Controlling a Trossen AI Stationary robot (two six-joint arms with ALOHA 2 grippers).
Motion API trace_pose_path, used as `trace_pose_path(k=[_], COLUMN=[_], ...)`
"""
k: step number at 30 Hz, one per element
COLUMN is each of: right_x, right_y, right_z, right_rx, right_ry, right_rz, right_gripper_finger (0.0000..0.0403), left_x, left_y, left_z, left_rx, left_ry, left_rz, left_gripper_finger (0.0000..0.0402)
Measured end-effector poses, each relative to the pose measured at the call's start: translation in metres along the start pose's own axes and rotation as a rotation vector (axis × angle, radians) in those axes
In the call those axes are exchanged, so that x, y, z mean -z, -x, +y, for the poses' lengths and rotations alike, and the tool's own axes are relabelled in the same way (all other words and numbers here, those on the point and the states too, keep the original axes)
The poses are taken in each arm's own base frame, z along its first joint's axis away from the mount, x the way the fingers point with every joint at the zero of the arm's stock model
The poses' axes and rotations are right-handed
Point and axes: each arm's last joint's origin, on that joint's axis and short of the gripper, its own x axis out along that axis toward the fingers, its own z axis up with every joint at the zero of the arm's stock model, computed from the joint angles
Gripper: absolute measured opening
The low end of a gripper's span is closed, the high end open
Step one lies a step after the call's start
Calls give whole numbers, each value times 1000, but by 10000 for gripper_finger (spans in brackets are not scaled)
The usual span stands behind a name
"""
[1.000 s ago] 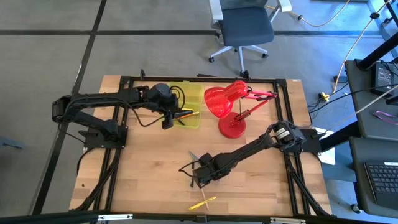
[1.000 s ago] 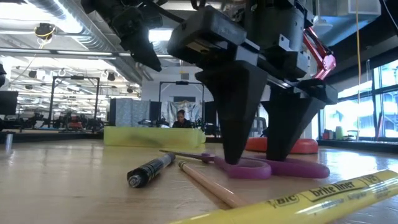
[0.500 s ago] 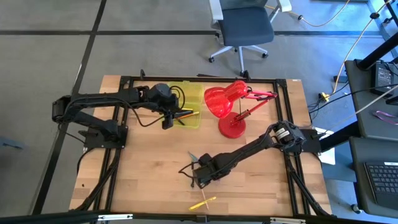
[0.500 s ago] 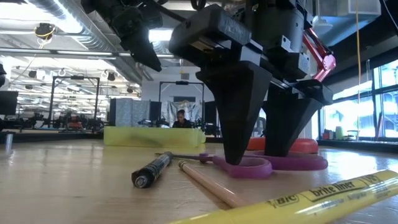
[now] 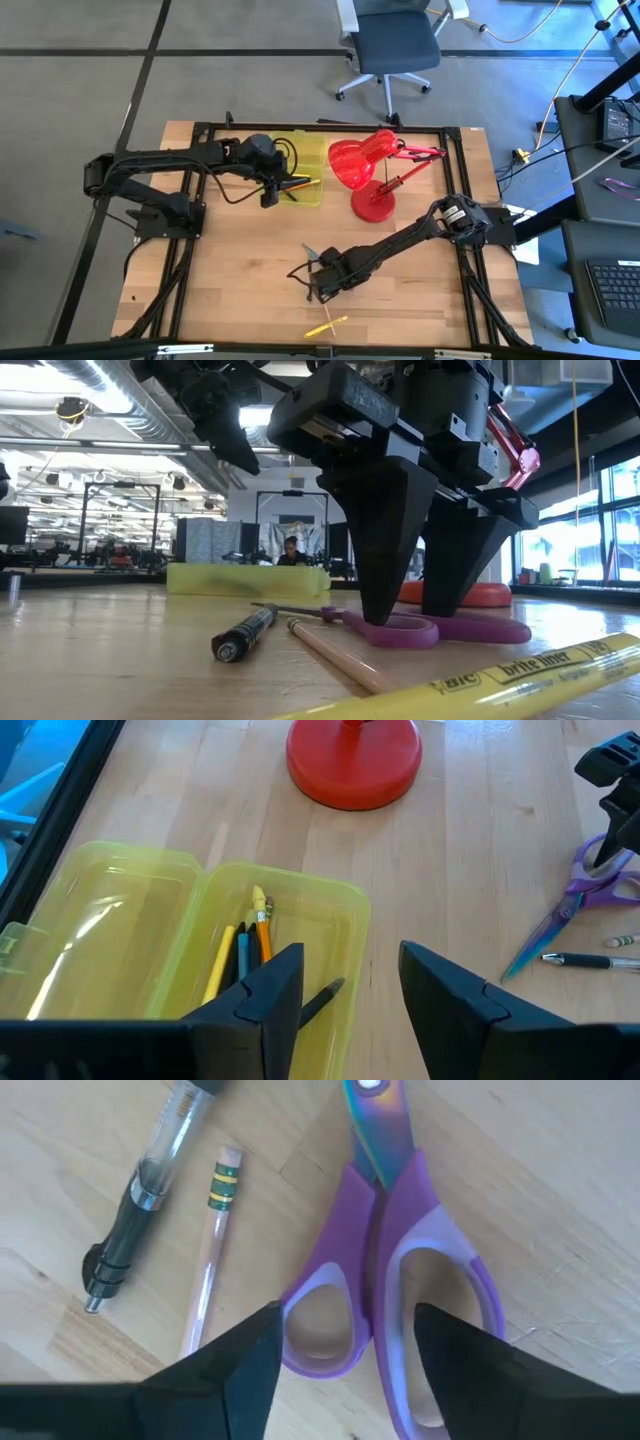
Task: Pick & place school supplies into a supply box
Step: Put the purple scissors into the yellow supply box
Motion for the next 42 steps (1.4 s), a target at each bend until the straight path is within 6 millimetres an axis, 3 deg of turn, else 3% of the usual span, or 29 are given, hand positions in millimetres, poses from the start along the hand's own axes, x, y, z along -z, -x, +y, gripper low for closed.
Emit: trace_pose_path(k=[19, 26, 32, 37, 42], right_x=[4, 5, 5, 4, 3], right_y=[-2, -16, -16, -16, -4], right_z=[-2, -4, -6, -7, -13], right_rx=[19, 66, 102, 110, 167], right_ry=[33, 86, 193, 307, 434], right_rz=[33, 46, -1, 3, -24], right_gripper_finger=[139, 109, 76, 75, 73], left_x=[0, 0, -1, -1, 12], left_y=[0, 0, 1, 10, 14], left_z=[0, 0, 0, -1, -3], left_rx=[-2, -10, 3, 57, 59], left_ry=[0, 0, -42, -21, 23], left_rz=[2, 3, -7, -46, -206], left_gripper_finger=[155, 159, 157, 155, 159])
